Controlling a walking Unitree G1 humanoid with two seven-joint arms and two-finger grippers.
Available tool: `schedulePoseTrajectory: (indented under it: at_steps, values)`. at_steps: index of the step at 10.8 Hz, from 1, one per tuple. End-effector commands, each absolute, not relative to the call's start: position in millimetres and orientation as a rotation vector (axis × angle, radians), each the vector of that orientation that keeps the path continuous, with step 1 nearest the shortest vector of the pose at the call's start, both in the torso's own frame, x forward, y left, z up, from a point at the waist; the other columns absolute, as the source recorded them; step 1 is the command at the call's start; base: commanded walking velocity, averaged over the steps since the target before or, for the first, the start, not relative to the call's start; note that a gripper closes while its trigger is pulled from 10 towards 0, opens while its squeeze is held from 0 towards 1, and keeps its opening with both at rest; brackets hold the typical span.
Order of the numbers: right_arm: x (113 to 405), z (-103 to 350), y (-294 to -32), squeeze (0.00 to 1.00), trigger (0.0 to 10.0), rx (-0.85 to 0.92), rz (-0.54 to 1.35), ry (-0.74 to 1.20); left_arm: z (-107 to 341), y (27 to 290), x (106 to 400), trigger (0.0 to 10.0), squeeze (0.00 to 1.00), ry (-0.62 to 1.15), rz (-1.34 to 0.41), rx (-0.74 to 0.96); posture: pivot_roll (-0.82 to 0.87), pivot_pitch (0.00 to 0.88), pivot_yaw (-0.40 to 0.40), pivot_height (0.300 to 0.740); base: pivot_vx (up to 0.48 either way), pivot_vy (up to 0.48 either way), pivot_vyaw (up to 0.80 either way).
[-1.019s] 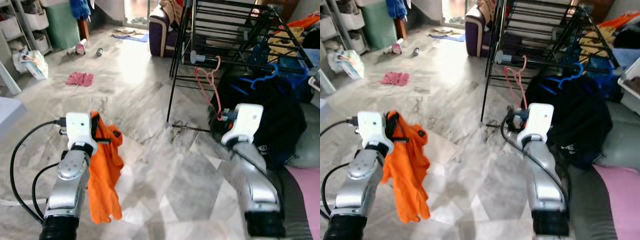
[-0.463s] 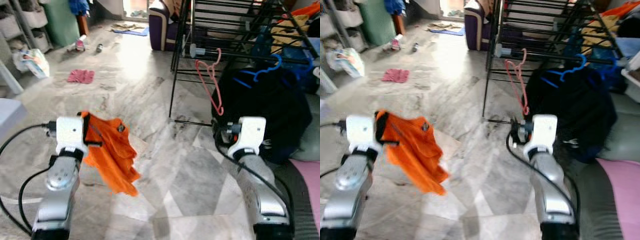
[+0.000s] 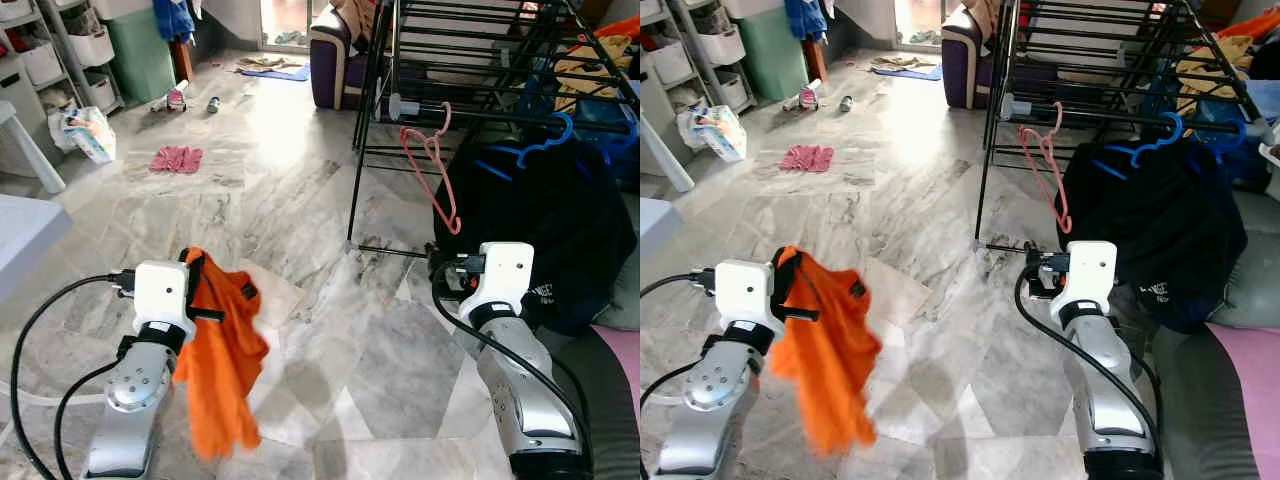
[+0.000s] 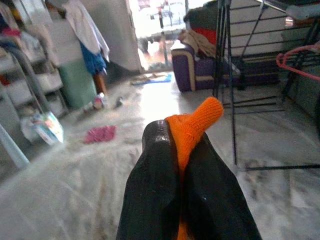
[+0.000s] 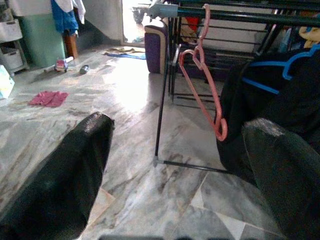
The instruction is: Hang hanger
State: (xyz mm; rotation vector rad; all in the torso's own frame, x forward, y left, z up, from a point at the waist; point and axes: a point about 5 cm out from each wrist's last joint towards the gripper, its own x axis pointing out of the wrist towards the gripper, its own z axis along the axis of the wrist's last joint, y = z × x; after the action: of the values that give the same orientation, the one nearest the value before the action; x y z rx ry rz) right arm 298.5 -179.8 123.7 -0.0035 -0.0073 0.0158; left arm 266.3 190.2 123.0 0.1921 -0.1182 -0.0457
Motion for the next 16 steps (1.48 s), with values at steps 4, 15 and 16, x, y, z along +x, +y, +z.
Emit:
schedulePoseTrajectory:
  at_steps: [4, 15, 16]
  values:
    - [275.5, 166.6, -190.0, 0.0, 10.0, -0.01, -0.013, -0.142, 179.2, 224.5, 271.5, 10.0, 0.0, -0.291, 0.136, 0.129, 0.05, 0.0, -0.037, 0.74, 0.0, 0.0, 0.0]
    - [256.1, 118.6, -203.2, 0.0, 10.0, 0.049, -0.163, 0.037, 108.5, 206.8, 254.5, 10.0, 0.0, 0.078, -0.15, 0.066, 0.01, 0.001, -0.027, 0.74, 0.0, 0.0, 0.0]
    - [261.4, 123.4, -201.3, 0.0, 10.0, 0.04, -0.138, 0.022, 103.6, 203.5, 253.0, 10.0, 0.0, 0.084, -0.103, 0.037, 0.01, 0.0, -0.041, 0.74, 0.0, 0.0, 0.0]
